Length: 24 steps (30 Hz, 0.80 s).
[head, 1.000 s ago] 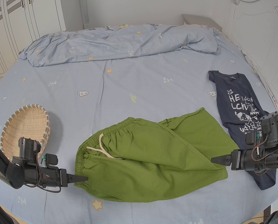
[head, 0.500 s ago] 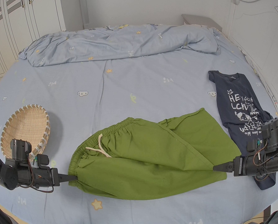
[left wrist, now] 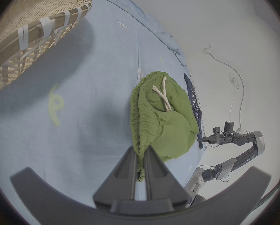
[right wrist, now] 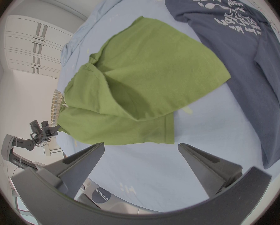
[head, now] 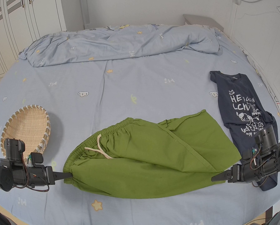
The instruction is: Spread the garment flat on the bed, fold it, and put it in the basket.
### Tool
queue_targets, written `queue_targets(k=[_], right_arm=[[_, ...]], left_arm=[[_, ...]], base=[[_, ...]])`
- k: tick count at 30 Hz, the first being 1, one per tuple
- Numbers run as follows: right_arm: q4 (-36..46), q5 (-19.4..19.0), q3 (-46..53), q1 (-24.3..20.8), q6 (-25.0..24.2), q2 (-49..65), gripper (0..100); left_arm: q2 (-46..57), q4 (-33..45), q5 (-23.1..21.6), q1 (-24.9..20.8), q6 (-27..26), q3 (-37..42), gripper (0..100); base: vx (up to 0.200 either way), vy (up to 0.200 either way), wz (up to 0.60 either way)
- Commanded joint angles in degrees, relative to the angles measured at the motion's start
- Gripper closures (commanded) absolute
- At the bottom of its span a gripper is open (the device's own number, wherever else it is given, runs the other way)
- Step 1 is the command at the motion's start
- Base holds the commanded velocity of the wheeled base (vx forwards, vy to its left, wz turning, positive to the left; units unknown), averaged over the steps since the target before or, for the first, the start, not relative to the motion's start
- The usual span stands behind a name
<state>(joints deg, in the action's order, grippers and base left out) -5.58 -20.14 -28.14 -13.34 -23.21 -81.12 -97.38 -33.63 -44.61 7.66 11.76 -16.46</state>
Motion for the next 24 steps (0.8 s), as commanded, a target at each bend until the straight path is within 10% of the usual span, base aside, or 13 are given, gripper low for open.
queue_targets(k=[1, 24], right_arm=[[-2.68, -0.34, 0.19, 0.59, 0.62, -6.86, 0], [-10.41, -15.72, 1.24, 7.01, 5.02, -10.82, 0]], left_arm=[[-0.09, -0.03, 0.04, 0.25, 0.01, -0.59, 100], [-3.43, -0.03, -0.04, 2.28, -0.07, -2.53, 100]], base=[[0.0, 0.0, 0.0], [0.0, 0.0, 0.0]])
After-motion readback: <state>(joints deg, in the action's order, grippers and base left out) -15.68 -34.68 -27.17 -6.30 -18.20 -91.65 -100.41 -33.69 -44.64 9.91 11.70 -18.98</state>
